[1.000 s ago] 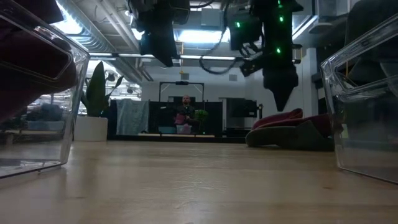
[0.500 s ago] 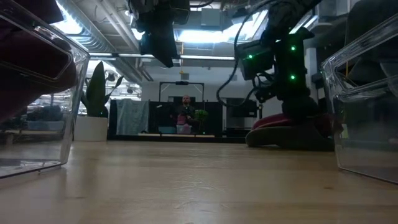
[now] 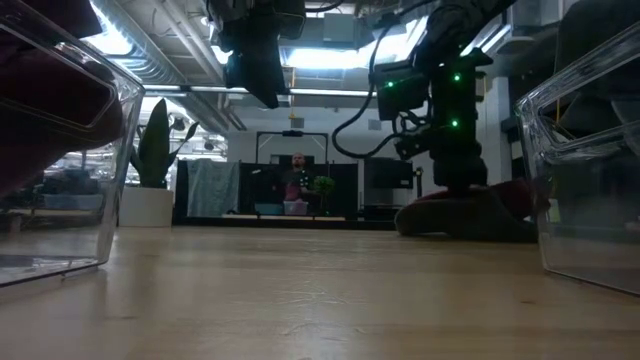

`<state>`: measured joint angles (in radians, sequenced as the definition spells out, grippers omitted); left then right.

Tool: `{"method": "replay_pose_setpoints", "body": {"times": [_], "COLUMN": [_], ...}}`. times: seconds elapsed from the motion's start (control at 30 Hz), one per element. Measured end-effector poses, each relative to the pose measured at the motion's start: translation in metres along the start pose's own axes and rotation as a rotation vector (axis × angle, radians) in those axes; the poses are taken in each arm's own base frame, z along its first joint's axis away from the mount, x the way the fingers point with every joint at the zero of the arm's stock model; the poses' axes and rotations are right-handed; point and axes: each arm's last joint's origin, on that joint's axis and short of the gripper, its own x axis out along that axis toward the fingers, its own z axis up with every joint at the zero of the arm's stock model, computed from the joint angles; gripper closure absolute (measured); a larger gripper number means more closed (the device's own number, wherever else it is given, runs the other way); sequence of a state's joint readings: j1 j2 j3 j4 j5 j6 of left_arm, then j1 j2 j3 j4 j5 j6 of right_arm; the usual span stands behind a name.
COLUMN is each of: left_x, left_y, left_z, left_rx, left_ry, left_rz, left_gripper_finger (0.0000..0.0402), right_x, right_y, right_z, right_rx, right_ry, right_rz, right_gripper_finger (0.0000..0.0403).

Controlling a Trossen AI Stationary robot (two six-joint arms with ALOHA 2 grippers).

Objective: Pick & Place hat
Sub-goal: Put the red cap into the left transparent bin

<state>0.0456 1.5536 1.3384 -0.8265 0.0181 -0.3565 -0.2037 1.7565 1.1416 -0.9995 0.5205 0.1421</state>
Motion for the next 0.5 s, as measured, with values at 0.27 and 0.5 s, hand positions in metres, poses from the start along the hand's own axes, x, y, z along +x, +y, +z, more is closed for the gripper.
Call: {"method": "replay_pose_setpoints", "body": {"times": [0.27,0.5], "left_x": [0.0,-0.001], "left_y": [0.0,0.0], "left_z": [0.0,0.0], "left_rx": [-0.054,-0.077], "left_ry": [0.001,-0.004], "left_rz": [-0.002,-0.005], "left_gripper_finger": [0.0233,0.0233], "right_x": [-0.002,-0.032], "right_y": [-0.005,-0.021], "right_z": [0.001,0.001], "right_rx": [0.033,0.112], "right_ry": [-0.005,-0.103], "right_rz": [0.047,0.128], "right_gripper_finger": [0.0378,0.0388]}}
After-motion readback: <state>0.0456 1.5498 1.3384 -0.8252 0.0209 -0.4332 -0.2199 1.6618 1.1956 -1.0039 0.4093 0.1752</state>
